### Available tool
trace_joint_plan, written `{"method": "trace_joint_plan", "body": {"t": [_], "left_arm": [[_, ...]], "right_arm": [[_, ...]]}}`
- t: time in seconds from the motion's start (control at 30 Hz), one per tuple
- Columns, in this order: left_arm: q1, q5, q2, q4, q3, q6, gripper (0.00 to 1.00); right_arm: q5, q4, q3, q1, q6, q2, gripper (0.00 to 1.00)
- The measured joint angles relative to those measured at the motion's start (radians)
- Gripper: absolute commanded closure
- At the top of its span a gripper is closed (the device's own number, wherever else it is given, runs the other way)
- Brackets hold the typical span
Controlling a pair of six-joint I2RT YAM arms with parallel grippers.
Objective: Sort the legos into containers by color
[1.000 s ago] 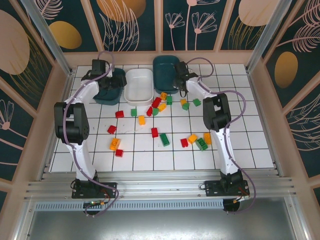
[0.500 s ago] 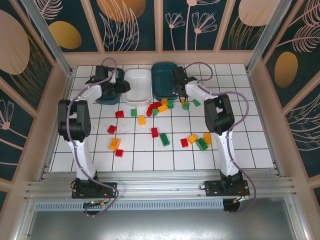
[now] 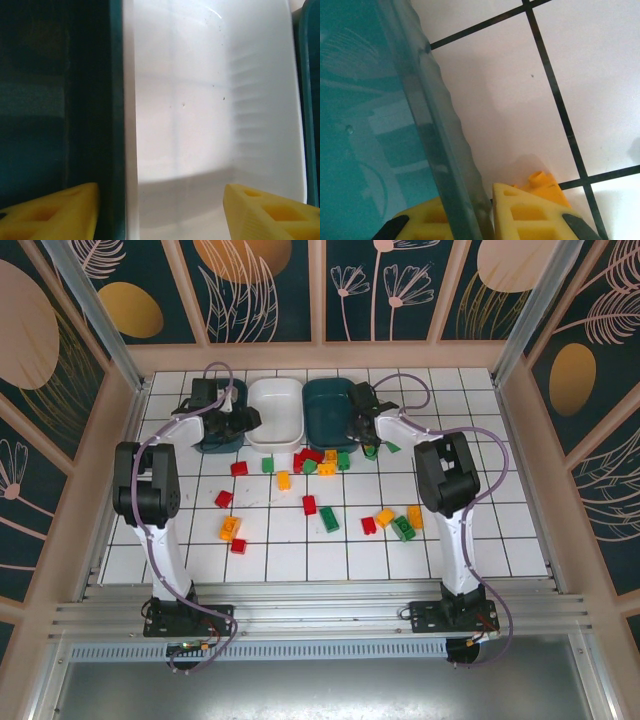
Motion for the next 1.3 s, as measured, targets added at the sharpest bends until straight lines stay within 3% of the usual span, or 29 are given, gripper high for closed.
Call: {"method": "trace_joint_plan", "body": {"t": [0.17, 0.43, 0.57, 0.9, 1.03, 1.17, 1.3], "left_arm": [[-0.044, -0.045, 0.022, -0.037, 0.051, 0.022, 0.45], [-0.100, -0.102, 0.072, -0.081, 0.137, 0.067, 0.48], [-0.104, -0.104, 0.072, -0.087, 0.136, 0.071, 0.46], [-0.110, -0.108, 0.033, -0.096, 0.097, 0.069, 0.28], [-0.112, -0.113, -0.068, -0.107, 0.097, 0.061, 0.22], [-0.113, -0.125, -0.223, -0.098, 0.089, 0.048, 0.02], [-0.113, -0.133, -0.552, 0.052, -0.145, -0.028, 0.02]], "right_arm": [[0.013, 0.006, -0.035, -0.003, 0.032, -0.021, 0.96], [0.023, 0.023, -0.093, -0.033, 0.059, -0.057, 0.93], [0.020, 0.021, -0.090, -0.042, 0.058, -0.057, 0.90], [0.007, -0.025, -0.058, -0.042, 0.025, -0.051, 0.58], [0.003, -0.031, -0.047, -0.042, 0.002, -0.069, 0.52], [0.013, -0.045, -0.045, -0.042, -0.034, -0.148, 0.50], [0.059, -0.039, -0.141, -0.037, -0.096, -0.349, 0.42]]}}
